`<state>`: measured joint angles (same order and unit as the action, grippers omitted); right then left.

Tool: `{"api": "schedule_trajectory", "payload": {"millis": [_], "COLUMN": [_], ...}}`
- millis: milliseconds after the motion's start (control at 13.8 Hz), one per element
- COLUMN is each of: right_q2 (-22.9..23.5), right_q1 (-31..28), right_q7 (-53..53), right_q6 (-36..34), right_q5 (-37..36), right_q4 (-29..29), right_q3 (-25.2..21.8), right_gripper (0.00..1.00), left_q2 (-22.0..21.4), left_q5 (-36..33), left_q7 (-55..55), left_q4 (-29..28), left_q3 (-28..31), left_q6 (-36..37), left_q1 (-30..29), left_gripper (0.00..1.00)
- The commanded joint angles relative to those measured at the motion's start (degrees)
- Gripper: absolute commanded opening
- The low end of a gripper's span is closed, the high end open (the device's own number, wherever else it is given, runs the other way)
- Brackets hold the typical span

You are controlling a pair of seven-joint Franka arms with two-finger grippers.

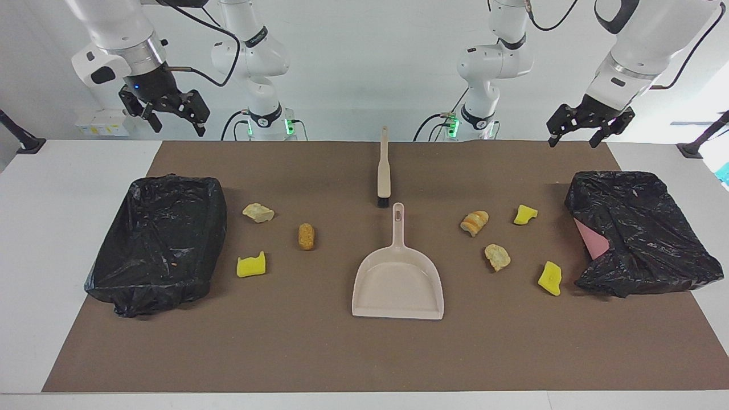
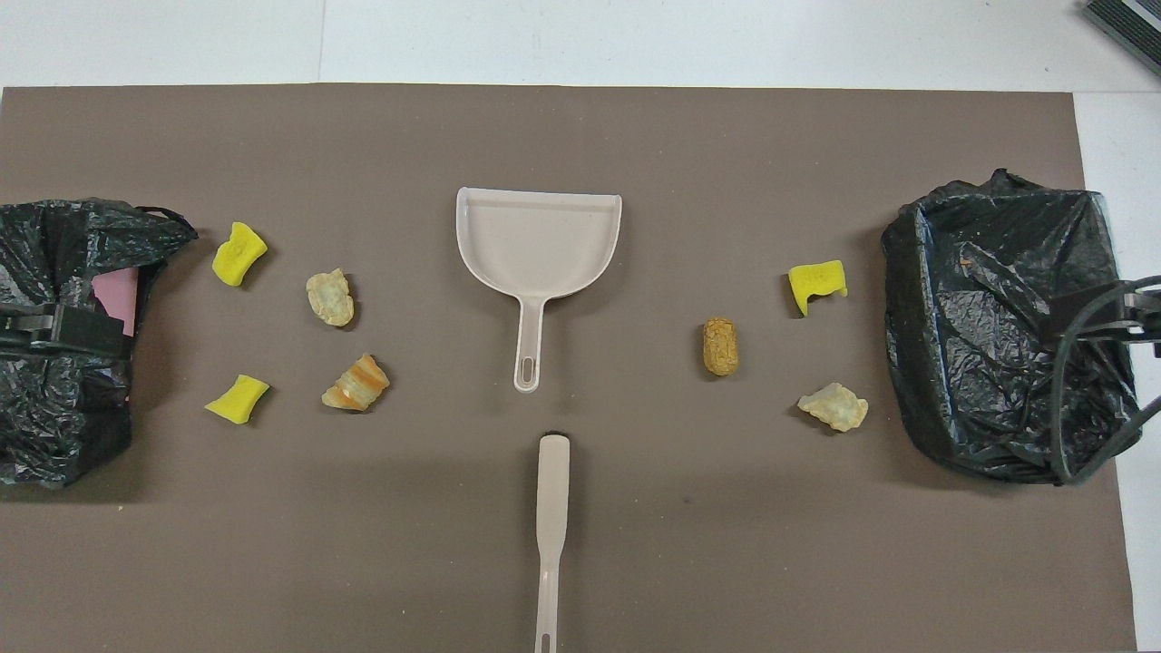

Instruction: Sweep and dump trash in bin

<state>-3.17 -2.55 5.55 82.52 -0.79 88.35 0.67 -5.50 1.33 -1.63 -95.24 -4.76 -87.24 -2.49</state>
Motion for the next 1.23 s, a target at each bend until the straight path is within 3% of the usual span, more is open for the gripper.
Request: {"api": "schedule_trajectory", "payload": {"millis": [0,363,726,871,1162], "right_q2": [-0.8,-0.8,-0.8,-0.8,-1.0], "right_q1": [-0.4,-0.4,-0.4,-0.4,-0.4], "right_q7": [0.2,0.2,0.2,0.2,0.1], "right_q6": [0.3,0.4,0.3,0.3,0.4], "right_q5": [0.9,0.9,0.9,0.9,0.5], "right_q4": [0.7,0.7,0.7,0.7,0.3], "right_q3": [0.2,0.2,0.2,0.2,0.2], "right_gripper": [1.0,1.0,1.0,1.0,1.0], "left_q2": [-1.8,-2.1,-2.7,-4.2,-11.8], "left_q5": [0.1,0.2,0.6,1.2,5.0], "left_q7": [-0.1,0.3,0.7,0.8,2.5], "left_q4": [-1.7,-2.8,-8.2,-13.0,-27.5], "left_q3": [0.3,0.3,0.0,0.0,0.0], "left_q6": [0.4,0.2,-1.7,-4.4,-13.0], "left_q1": [0.7,1.3,4.6,7.1,14.1], "left_gripper": [1.0,1.0,1.0,1.0,1.0]}}
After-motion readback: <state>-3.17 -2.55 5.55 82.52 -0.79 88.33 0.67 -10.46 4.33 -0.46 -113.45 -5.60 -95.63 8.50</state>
